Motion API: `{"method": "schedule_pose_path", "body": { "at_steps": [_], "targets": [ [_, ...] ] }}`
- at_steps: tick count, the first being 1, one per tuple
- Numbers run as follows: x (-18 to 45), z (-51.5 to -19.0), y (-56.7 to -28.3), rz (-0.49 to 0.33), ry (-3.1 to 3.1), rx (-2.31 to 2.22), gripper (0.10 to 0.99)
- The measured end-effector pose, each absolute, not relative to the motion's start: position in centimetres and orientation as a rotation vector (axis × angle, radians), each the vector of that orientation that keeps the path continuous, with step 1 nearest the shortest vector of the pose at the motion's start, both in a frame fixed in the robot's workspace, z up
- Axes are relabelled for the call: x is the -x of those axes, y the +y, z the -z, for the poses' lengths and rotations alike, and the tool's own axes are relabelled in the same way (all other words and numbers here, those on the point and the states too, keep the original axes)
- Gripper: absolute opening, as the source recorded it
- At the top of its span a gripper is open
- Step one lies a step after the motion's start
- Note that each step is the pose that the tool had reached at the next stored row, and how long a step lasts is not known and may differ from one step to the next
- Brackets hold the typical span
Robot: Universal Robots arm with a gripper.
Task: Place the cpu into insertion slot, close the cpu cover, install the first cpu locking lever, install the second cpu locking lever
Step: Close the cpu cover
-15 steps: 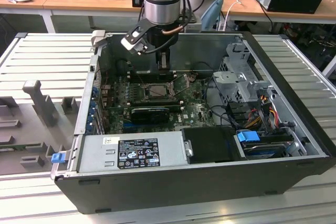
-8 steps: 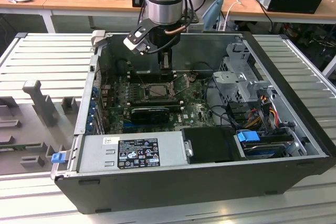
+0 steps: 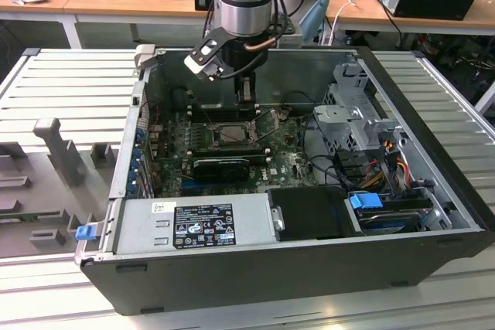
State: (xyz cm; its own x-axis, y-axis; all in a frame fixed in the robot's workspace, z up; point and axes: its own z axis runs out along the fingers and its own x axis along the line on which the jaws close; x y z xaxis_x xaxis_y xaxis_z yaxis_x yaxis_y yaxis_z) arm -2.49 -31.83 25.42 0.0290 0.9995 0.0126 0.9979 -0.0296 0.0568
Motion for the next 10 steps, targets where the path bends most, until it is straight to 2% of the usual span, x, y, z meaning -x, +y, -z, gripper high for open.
{"method": "schedule_pose_path", "body": {
  "at_steps": [10],
  "targets": [
    [2.2, -25.42, -31.82, -0.076, 2.166, -2.23, 0.106]
  ]
}}
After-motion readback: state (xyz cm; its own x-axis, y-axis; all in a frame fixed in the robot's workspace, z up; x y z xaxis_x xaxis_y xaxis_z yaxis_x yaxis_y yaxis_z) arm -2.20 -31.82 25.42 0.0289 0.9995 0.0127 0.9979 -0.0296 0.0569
